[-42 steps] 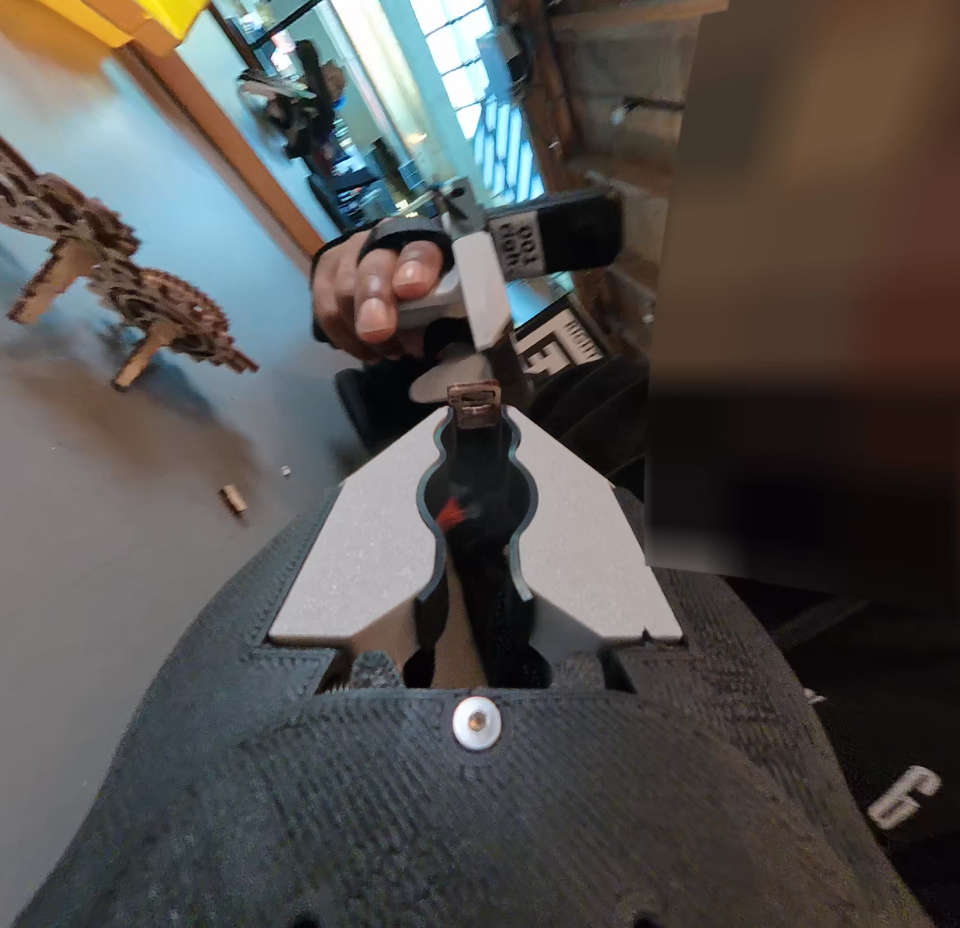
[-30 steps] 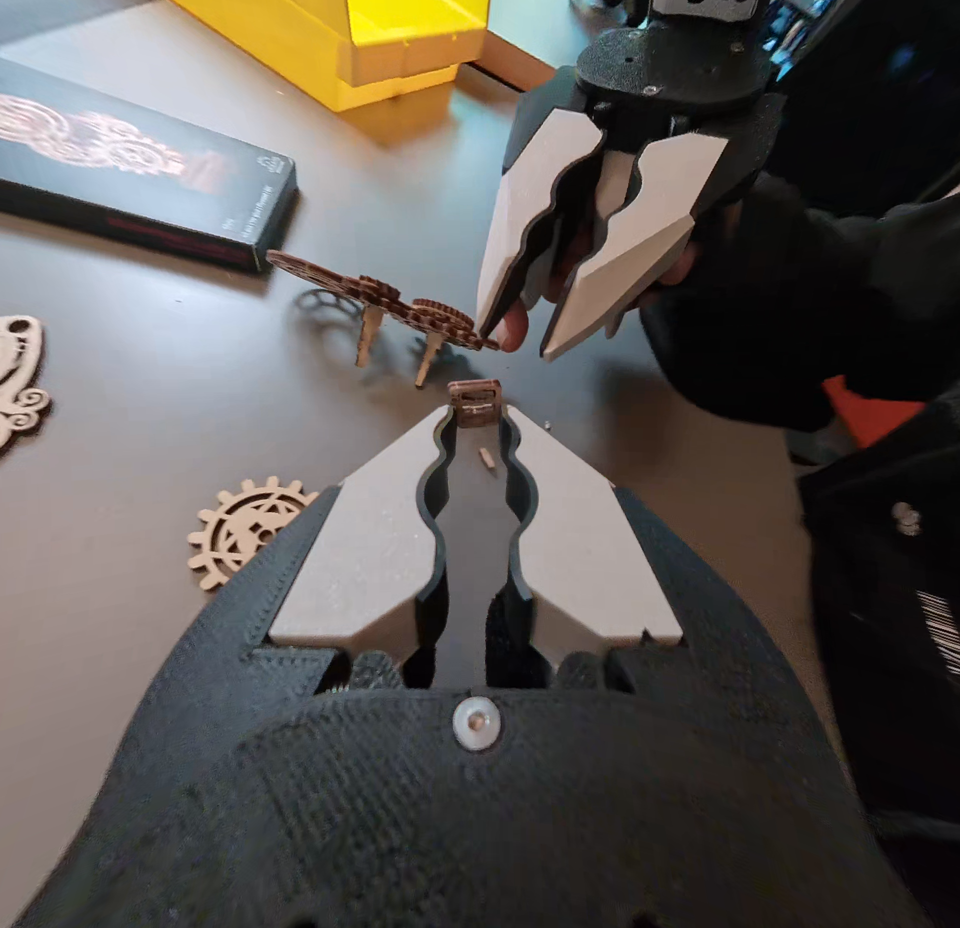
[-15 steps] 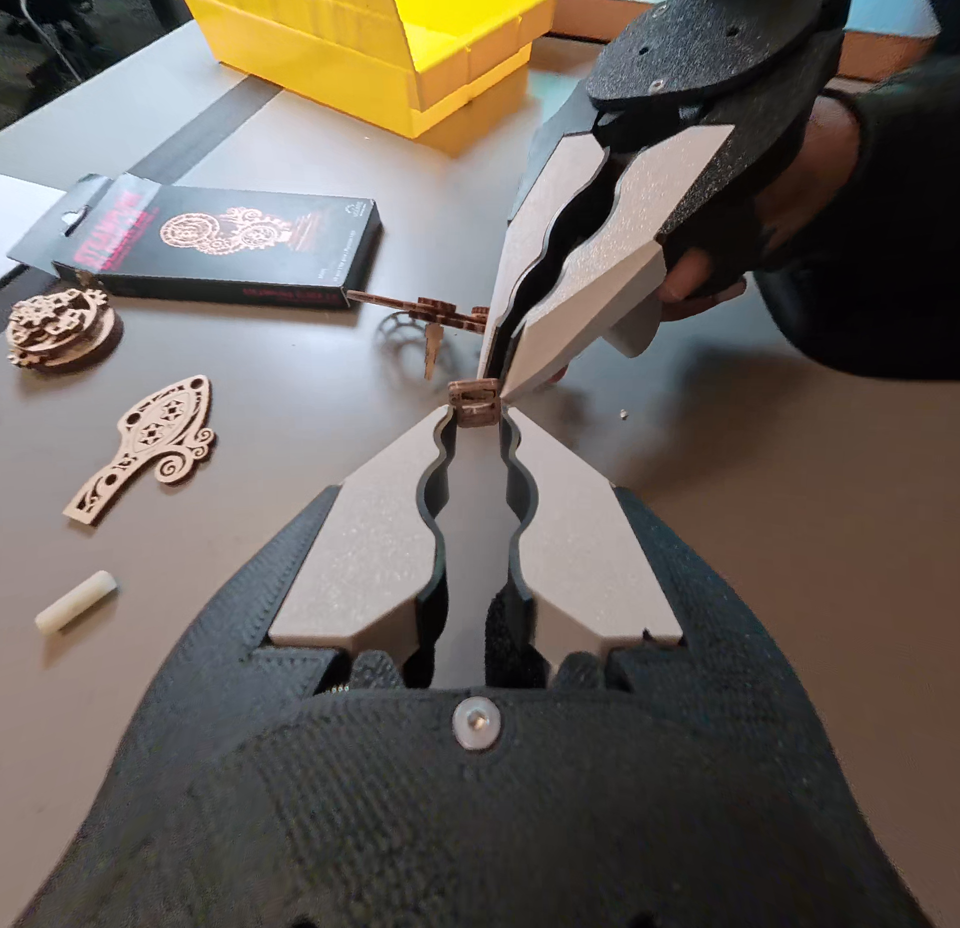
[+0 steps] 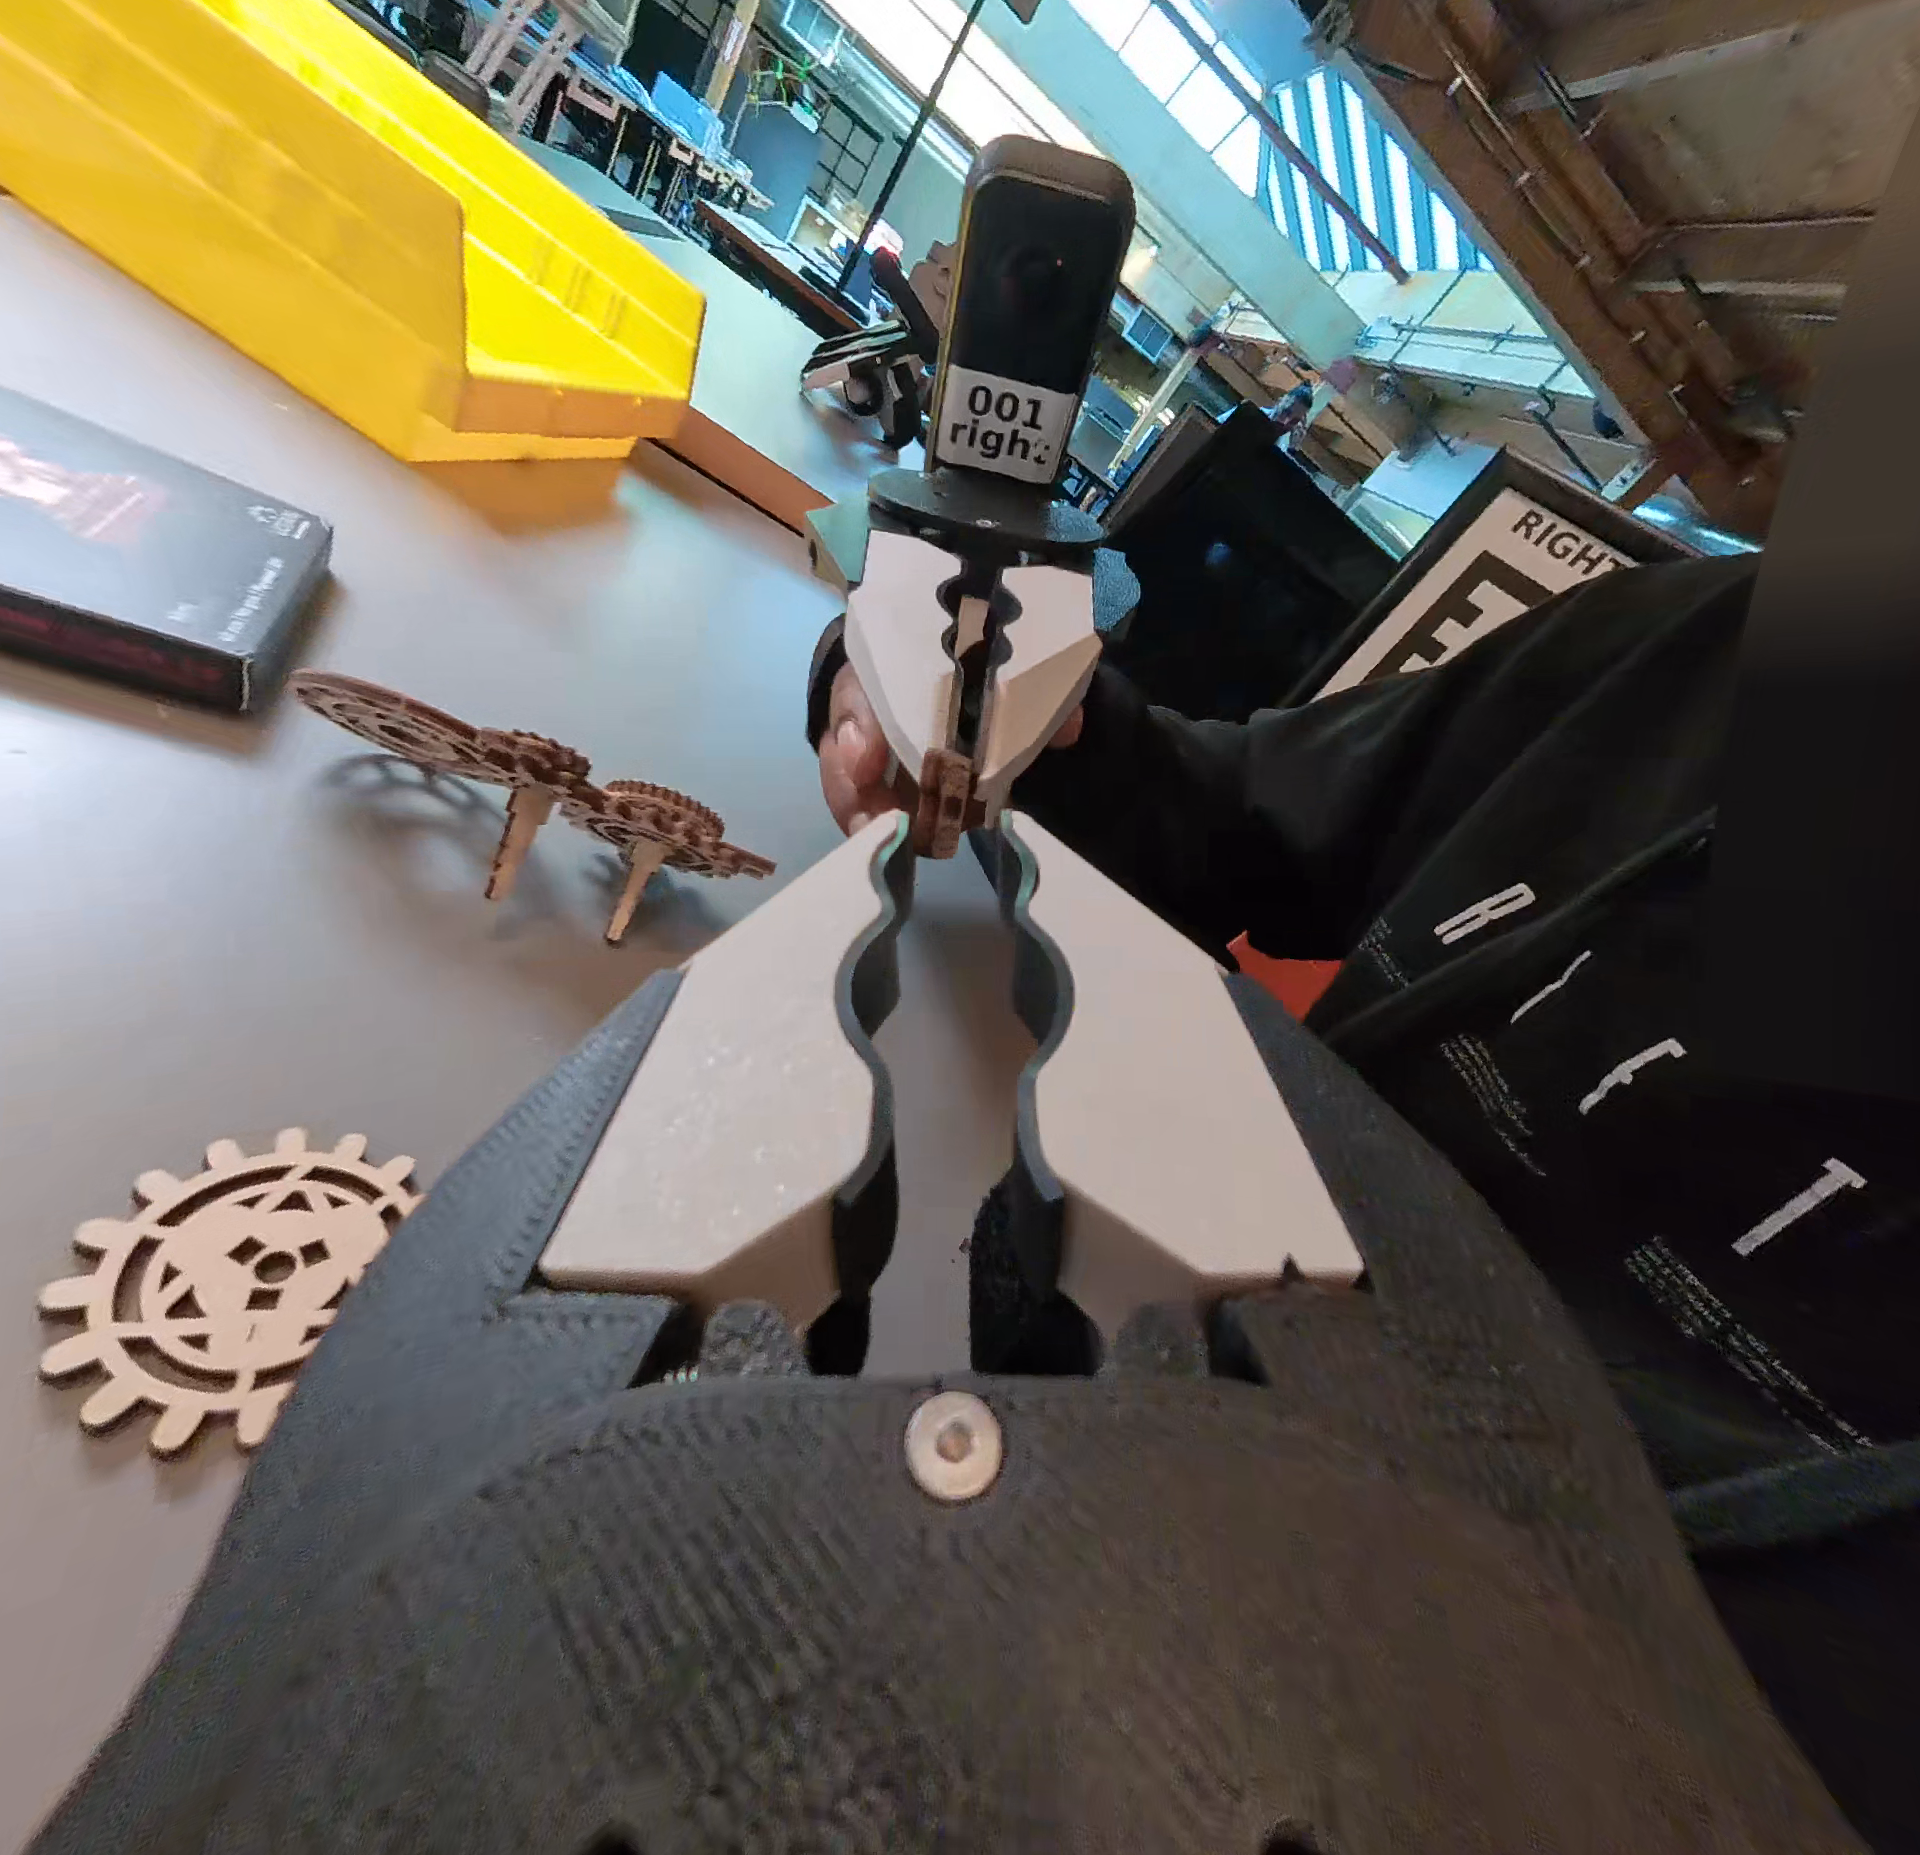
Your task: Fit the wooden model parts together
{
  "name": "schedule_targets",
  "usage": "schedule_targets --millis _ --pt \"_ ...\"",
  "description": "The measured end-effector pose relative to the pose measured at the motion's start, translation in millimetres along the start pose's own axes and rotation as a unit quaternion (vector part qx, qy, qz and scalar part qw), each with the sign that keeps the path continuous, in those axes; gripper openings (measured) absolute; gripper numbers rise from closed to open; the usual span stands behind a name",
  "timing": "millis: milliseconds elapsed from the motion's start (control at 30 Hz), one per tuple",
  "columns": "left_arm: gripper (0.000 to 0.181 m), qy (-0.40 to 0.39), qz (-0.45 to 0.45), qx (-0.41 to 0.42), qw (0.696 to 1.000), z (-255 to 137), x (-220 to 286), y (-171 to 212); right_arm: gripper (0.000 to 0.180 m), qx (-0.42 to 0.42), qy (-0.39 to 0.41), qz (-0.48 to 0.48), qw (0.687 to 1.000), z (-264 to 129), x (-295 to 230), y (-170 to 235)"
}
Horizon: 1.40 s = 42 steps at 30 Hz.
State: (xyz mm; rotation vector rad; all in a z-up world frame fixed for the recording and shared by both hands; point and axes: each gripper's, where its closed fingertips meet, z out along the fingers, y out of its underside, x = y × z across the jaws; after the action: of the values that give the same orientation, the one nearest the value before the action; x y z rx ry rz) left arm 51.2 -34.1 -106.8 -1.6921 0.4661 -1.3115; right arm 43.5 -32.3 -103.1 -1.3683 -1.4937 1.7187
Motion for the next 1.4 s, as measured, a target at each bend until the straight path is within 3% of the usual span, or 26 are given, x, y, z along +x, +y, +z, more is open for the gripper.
schedule_targets --millis 233,400,600,900,1200,1400 --pt "0.002 -0.002 0.064 -0.025 0.998 1.6 8.1 4.0 0.001 0.006 -0.009 -0.040 0.999 -0.1 -7.7 -3.0" --pt "0.002 0.109 0.094 -0.056 0.988 5.2 41.9 18.0 0.023 0.005 -0.067 -0.131 0.989 0.8 -41.2 -3.7" --pt "0.001 0.236 0.077 -0.036 0.968 0.6 72.8 22.0 0.021 0.003 -0.121 -0.166 0.979 8.2 -71.1 2.4" --pt "0.001 0.296 0.050 -0.037 0.953 -5.8 83.9 25.1 0.015 0.017 -0.128 -0.189 0.973 8.7 -84.9 -1.9" --pt "0.002 0.290 0.016 -0.034 0.956 -5.7 78.3 21.6 0.011 0.015 -0.120 -0.167 0.978 10.6 -82.2 -3.0" --pt "0.017 0.176 0.011 -0.001 0.984 -1.7 42.6 6.9 0.011 0.023 -0.042 -0.151 0.987 9.5 -52.6 -10.9"
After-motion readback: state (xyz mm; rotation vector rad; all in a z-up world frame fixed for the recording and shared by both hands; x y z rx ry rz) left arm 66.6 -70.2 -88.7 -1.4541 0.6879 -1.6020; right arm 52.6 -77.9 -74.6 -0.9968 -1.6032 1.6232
